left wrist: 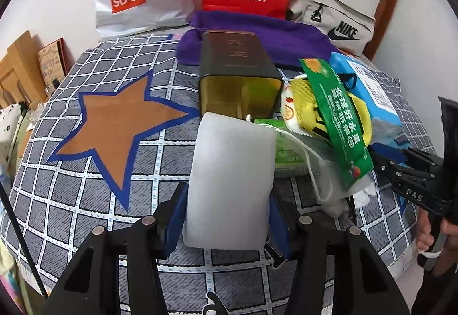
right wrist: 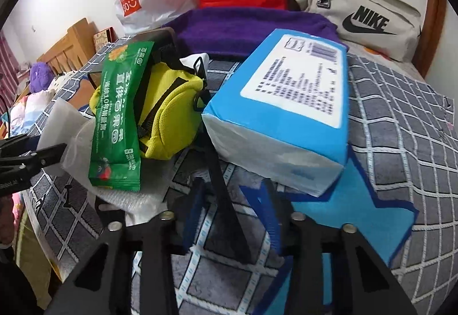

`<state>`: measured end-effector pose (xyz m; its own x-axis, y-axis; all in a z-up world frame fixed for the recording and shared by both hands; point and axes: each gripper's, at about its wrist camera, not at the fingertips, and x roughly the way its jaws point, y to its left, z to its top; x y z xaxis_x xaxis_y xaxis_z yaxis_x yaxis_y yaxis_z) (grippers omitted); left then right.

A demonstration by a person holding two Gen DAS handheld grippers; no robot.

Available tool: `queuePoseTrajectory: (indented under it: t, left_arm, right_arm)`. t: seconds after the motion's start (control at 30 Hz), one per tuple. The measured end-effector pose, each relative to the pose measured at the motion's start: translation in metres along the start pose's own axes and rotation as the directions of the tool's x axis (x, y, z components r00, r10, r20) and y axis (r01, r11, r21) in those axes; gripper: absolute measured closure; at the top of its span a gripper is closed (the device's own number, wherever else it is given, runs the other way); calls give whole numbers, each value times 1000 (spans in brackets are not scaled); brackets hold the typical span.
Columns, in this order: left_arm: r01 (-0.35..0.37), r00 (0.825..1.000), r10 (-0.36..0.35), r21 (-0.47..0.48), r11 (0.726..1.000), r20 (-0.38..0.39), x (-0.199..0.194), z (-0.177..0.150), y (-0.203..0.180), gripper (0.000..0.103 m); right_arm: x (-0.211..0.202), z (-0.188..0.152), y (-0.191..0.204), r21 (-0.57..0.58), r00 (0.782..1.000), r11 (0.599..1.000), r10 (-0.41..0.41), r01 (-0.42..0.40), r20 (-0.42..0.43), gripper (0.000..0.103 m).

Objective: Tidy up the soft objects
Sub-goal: 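Move the left gripper down onto the white sponge block and close it, then carry the white sponge block with the left gripper over the purple towel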

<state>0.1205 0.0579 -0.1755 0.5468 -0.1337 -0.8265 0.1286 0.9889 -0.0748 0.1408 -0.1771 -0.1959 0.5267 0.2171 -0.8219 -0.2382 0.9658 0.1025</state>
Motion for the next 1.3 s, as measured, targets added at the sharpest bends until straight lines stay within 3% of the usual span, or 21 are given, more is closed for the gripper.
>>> queuePoseTrajectory:
  t: [0.03, 0.13, 0.47, 0.77, 0.9, 1.03, 1.3]
  left_arm:
    - [0, 1000, 0, -5, 1000, -3, 0, 0, 1, 52]
    - [-2, 1000, 2, -8, 1000, -3, 1, 0, 0, 52]
    - [-25, 1000, 25, -37, 999, -12, 0, -1, 2, 52]
    - [-44, 999, 42, -58, 997, -33, 3, -1, 6, 50]
    - [-39, 999, 37, -72, 997, -37, 8, -2, 8, 52]
    - [-43, 999, 42, -46, 998, -30, 8, -2, 6, 54]
    - [-2, 1000, 2, -95, 995, -1, -7, 5, 8, 54]
  right_arm:
    - [0, 1, 0, -3, 1000, 1000, 8, -8, 3, 91]
    - [-5, 1, 1, -13, 998, 998, 57, -57, 3, 99]
    - [-41, -42, -9, -34, 994, 997, 67, -70, -83, 99]
    - [-21, -24, -5, -18, 994, 994, 106, -107, -32, 92]
    - [-16, -20, -5, -20, 994, 994, 111, -112, -7, 98]
    - [-27, -32, -8, -26, 994, 994, 106, -107, -24, 100]
    - [-57, -49, -21, 38, 997, 996, 83, -82, -11, 100]
